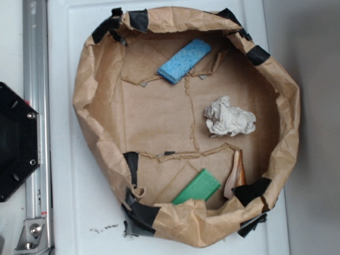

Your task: Grab the blue sponge.

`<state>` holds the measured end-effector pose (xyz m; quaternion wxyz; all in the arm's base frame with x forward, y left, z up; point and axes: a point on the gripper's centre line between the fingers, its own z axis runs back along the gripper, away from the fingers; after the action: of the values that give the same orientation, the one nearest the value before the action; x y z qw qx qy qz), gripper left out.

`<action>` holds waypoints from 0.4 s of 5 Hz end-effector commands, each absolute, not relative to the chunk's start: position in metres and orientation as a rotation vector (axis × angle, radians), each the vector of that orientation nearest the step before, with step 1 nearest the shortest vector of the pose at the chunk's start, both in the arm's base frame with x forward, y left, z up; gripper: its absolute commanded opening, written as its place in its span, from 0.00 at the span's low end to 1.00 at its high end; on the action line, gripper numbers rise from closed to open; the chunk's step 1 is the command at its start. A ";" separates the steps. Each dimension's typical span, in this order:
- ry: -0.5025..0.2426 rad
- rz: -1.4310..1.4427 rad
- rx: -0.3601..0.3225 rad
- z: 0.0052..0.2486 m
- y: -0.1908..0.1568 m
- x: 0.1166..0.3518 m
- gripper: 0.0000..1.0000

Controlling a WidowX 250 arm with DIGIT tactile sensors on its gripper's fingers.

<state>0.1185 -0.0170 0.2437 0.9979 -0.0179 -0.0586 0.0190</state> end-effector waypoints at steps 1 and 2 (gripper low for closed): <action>-0.117 0.038 -0.036 0.244 -0.017 0.119 1.00; -0.191 0.267 -0.030 0.224 0.009 0.163 1.00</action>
<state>0.1643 0.0047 0.2186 0.9889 -0.0163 -0.0848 0.1207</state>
